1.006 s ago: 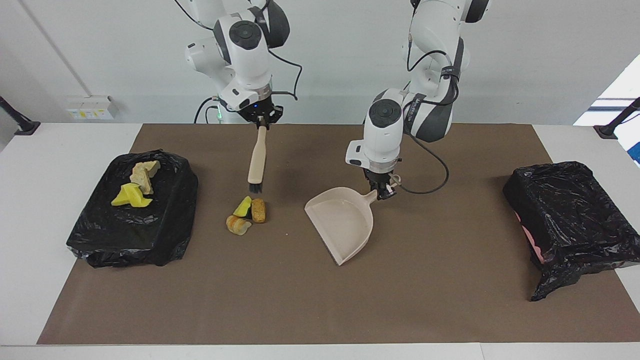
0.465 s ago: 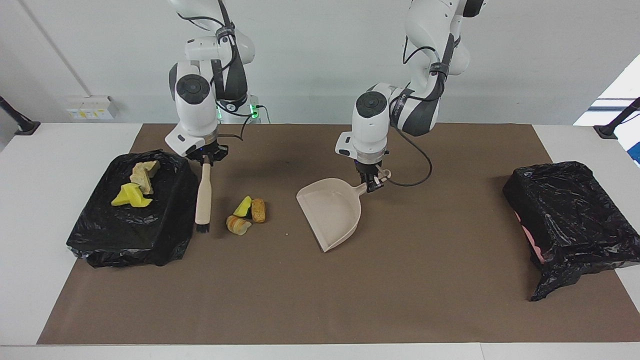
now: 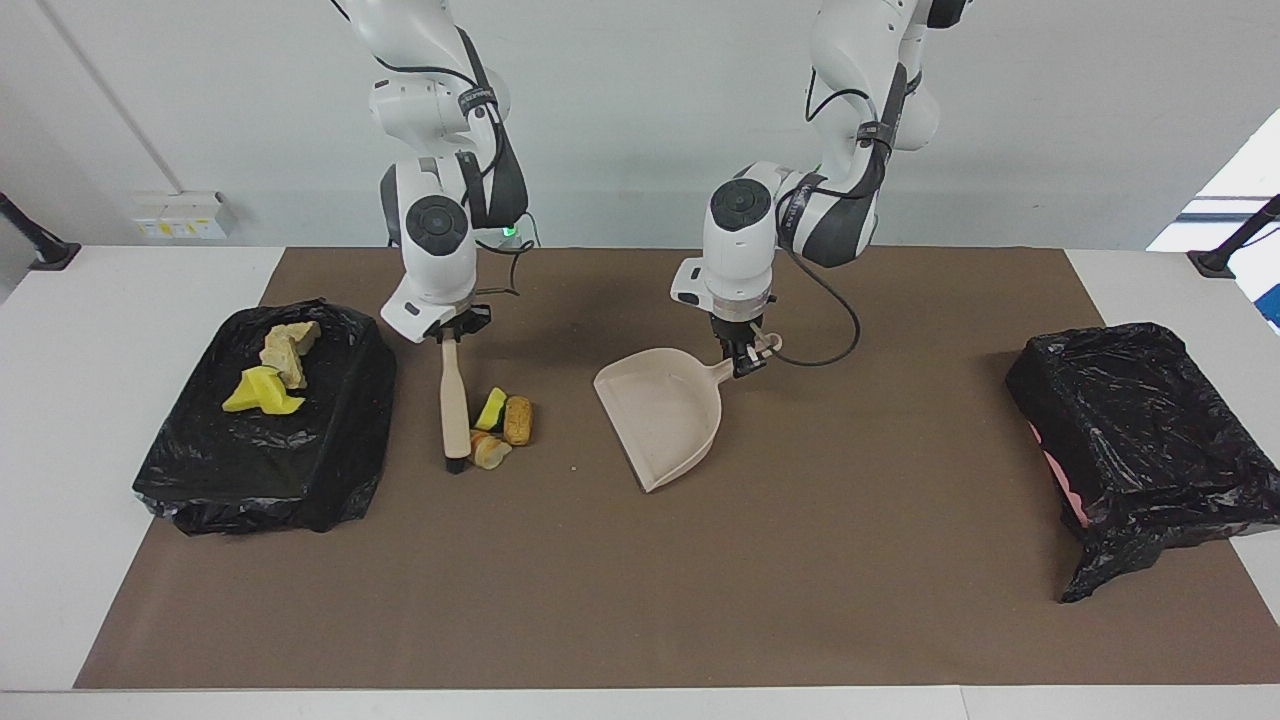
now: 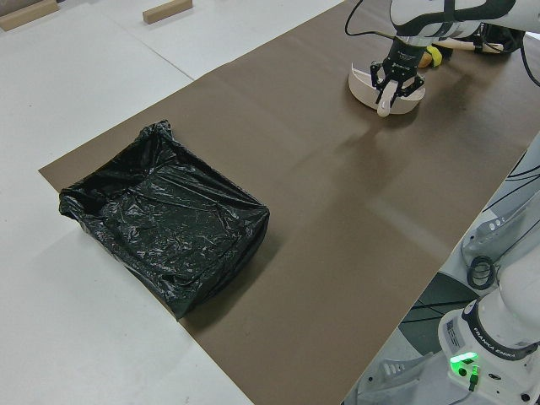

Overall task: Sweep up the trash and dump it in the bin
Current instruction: 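Move the brush to the trash pile while the left gripper brings the dustpan, then sweep the trash pile into the dustpan with the right gripper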

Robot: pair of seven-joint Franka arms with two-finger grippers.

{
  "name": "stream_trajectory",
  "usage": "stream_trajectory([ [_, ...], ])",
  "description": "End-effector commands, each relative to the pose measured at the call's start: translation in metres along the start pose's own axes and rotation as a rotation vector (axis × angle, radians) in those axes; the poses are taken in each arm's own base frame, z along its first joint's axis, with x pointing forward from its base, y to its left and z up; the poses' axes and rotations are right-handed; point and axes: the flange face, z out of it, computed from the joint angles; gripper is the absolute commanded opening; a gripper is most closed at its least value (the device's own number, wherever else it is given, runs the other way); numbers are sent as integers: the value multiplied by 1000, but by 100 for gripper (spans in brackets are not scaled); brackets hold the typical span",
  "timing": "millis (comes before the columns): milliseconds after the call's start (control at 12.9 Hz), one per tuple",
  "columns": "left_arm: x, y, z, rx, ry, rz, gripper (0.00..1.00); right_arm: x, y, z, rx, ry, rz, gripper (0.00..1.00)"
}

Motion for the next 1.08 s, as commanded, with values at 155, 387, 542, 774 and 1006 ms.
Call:
stream_trajectory([
  [155, -8, 13, 1, 24, -5, 39, 0, -1, -88, -6, 138, -32, 19, 0],
  [387, -7, 13, 1, 26, -2, 39, 0, 4, -152, -11, 284, -26, 85, 0],
  [542, -8, 13, 2, 25, -4, 38, 0, -1, -190, -28, 425, -35, 120, 0],
  [774, -10, 8, 2, 28, 4, 34, 0, -10, -191, -68, 485, -69, 125, 0],
  [1006, -15, -5, 1, 30, 8, 105, 0, -21, -144, -127, 488, -88, 97, 0],
])
